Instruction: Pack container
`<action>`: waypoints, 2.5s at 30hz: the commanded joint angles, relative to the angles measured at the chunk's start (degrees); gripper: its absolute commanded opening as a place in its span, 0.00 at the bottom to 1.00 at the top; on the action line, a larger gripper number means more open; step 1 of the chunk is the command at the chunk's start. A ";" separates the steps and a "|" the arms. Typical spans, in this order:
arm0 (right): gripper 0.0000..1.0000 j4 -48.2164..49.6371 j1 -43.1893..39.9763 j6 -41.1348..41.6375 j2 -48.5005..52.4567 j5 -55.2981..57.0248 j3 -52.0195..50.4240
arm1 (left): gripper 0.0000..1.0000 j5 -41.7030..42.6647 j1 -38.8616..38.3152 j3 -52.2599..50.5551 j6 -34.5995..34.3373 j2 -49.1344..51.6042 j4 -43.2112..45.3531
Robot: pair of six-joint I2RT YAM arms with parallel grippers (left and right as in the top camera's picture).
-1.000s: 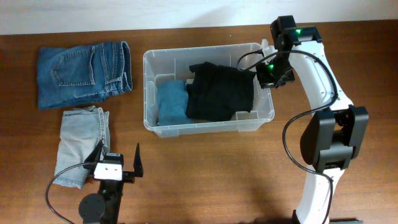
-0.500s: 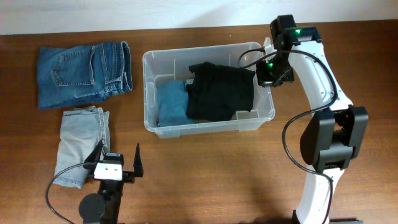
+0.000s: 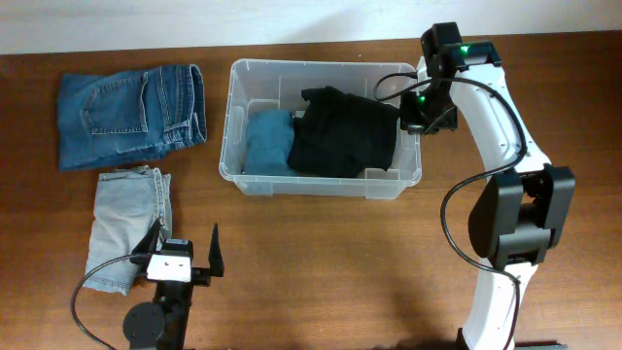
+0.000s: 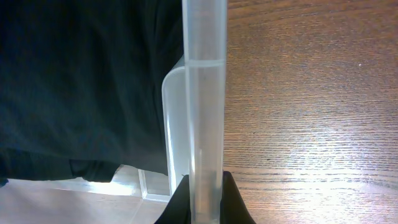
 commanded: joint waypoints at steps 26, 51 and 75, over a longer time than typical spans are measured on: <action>0.04 -0.17 -0.07 -7.67 0.35 1.53 -0.52 | 0.99 -0.39 0.44 -0.15 0.70 -0.33 -0.31; 0.10 0.85 -0.02 -4.90 0.35 1.11 -0.52 | 0.99 -0.39 0.44 -0.15 0.72 -0.33 -0.31; 0.98 -16.68 -10.80 -0.31 -1.57 6.12 25.55 | 0.99 -0.39 0.44 -0.15 0.70 -0.33 -0.31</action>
